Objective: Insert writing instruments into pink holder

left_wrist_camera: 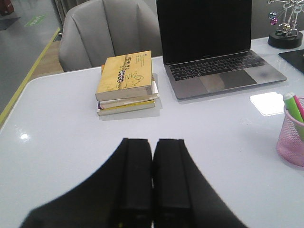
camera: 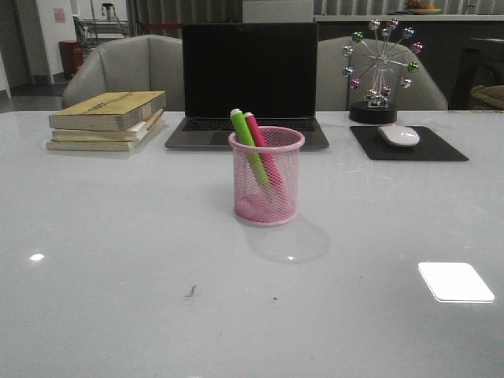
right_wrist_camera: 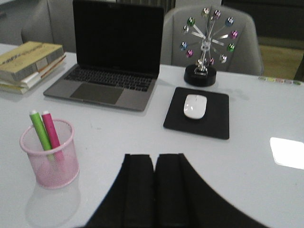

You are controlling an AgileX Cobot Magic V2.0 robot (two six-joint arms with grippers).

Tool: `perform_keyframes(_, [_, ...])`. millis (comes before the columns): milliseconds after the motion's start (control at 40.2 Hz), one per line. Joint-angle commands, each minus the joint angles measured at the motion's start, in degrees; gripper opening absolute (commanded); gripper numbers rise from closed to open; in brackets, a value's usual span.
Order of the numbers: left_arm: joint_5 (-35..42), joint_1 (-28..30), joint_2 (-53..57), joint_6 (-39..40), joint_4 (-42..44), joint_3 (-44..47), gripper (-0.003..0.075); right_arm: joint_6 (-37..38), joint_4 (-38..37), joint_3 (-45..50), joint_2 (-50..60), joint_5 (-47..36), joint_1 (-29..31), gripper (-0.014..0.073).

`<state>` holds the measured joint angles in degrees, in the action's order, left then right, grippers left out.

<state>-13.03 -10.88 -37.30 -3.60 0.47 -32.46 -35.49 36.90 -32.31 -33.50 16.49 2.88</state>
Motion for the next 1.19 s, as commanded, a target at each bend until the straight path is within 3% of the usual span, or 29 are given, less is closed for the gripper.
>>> perform_keyframes(0, [4.2, 0.0, -0.3, 0.0, -0.5, -1.7, 0.0100, -0.1, 1.3, -1.7, 0.5, -5.1, 0.0, 0.0050])
perform_keyframes(398, [4.2, 0.0, -0.3, 0.0, -0.5, -1.7, 0.0100, -0.1, 1.2, -1.5, 0.5, -4.4, 0.0, 0.0050])
perform_keyframes(547, [4.2, 0.0, -0.3, 0.0, -0.5, -1.7, 0.0100, 0.6, -5.7, -0.3, 1.7, -3.3, 0.0, 0.0050])
perform_keyframes(1169, [4.2, 0.0, -0.3, 0.0, -0.5, -1.7, 0.0100, 27.0, -31.8, 19.6, 23.2, -7.1, 0.0, 0.0050])
